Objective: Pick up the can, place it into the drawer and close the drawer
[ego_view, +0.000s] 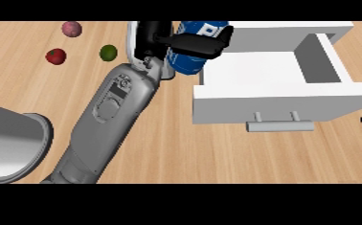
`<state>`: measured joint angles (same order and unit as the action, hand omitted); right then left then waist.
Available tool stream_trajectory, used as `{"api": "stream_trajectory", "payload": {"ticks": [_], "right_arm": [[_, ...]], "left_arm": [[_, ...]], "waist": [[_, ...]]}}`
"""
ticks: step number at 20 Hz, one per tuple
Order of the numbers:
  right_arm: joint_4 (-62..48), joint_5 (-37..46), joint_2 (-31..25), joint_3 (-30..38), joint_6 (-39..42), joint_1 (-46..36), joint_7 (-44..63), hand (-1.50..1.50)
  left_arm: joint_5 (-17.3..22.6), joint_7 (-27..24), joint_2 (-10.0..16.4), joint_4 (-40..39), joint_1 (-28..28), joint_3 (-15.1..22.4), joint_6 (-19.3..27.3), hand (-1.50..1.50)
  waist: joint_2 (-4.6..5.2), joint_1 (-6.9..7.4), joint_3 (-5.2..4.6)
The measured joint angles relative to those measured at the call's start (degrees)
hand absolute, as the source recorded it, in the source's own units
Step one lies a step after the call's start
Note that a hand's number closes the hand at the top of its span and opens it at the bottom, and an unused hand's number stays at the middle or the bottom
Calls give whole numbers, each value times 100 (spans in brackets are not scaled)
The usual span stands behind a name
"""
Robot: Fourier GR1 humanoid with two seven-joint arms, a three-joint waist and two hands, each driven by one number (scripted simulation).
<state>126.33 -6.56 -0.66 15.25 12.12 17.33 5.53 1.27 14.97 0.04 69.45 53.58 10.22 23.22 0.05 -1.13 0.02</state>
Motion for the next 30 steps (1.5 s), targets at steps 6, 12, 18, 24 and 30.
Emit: {"api": "stream_trajectory", "payload": {"ticks": [6, 12, 18, 24, 30], "right_arm": [[44, -3, -24, 0, 3, 2, 28, -150], [-190, -91, -138, 143, 96, -122, -58, -150], [-75, 13, -85, -4, -41, -228, 93, -150], [-95, 52, -128, -37, -107, -452, 275, -150], [-348, 200, -124, -127, -139, -684, 197, -150]], "left_arm": [[352, 23, -2, -998, 1081, 111, 431, 150], [664, -108, -3, -2001, 1964, 91, 539, 150], [1072, -322, -3, -2854, 2574, 357, 692, 150], [1531, -646, -4, -3539, 2907, 746, 840, 150], [1988, -803, -3, -4013, 3116, 1116, 959, 150]], "waist": [[12, -46, 2], [27, -83, 3], [38, -136, 5], [61, -220, 8], [89, -314, 12]]}}
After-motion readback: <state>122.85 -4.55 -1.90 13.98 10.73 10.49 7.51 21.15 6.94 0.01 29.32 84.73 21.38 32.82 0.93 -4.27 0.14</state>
